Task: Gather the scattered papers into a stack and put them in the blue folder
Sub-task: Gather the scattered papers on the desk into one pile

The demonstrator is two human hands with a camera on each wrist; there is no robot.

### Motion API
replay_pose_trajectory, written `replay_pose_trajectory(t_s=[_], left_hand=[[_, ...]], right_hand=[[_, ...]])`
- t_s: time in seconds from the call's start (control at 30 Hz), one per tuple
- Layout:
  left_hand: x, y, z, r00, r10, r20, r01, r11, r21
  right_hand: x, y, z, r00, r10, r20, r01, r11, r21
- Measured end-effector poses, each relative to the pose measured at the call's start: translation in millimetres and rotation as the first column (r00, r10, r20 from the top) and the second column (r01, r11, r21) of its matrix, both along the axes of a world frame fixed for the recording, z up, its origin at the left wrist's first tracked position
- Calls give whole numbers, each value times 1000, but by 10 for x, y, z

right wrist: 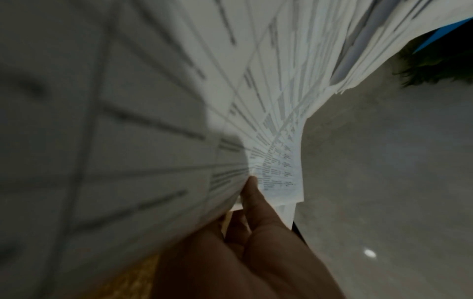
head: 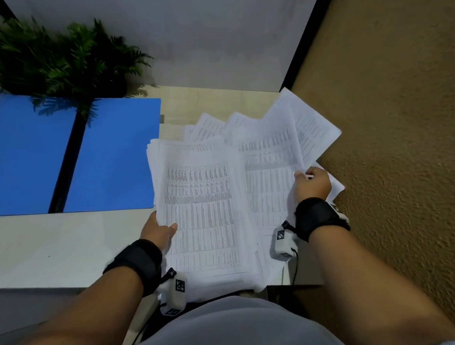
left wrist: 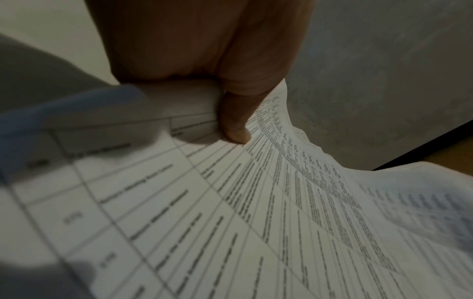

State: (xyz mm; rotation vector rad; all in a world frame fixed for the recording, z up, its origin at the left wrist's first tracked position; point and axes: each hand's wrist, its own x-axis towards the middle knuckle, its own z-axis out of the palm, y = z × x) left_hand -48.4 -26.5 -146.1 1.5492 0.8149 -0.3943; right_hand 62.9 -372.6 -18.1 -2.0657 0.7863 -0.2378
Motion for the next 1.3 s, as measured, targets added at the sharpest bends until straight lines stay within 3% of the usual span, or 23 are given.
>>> replay_pose_trajectory(t_s=[0.17,0.27,0.4,0.47,0.53,0.6,0.7,0.8,0.87,0.93,0.97,1.07,1.1,1.23,1.3], left_hand=[[-10,-27,77,1000,-4,6,4,1000,-3],[-7,-53,163,1000,-14,13,14,1000,5],[-3,-99,326,999,-23,30,23,1000,-4],[8,-70,285,997,-70,27,70,997,-13],[43,20,90,992,-128,22,128,992,-13],[59,39,83,984,-178,12,178,984,-12],[58,-119,625,982,-184,-51,185,982,23],[95,-164,742,973,-154,-169,178,975,134],[75,-189,805,983,-91,-159,93,996,2],[5,-188,797,989,-48,-141,26,987,-158],[-42,-188,785,991,-65,-116,45,986,-162],[-73,-192,748,995,-103,14,104,993,-51],[-78,-190,749,994,-106,40,107,994,-17],[-105,-138,750,997,-51,58,53,998,-32],[-113,-114,737,996,-70,52,71,997,-30]], right_hand=[[-136,-80,391,988,60,139,-46,994,-104],[-184,-129,783,919,110,378,-38,981,-192],[-138,-118,1364,801,155,578,-72,984,-164],[-86,-31,1516,774,100,625,-114,993,-18],[-45,120,1471,838,85,540,-188,972,138],[-37,261,1260,914,260,311,-303,948,98],[-108,491,835,867,499,7,-497,865,-73],[-218,767,438,806,552,-212,-578,812,-81],[-276,911,216,778,539,-324,-584,810,-56],[-329,1048,65,762,539,-360,-578,816,-1],[-362,1118,10,745,555,-371,-590,807,22],[-451,1255,-53,728,600,-331,-569,799,197],[-431,1243,-76,732,604,-313,-585,794,163],[-209,880,-79,916,277,-290,-329,932,-150],[-110,645,-124,907,176,-381,-228,969,-94]])
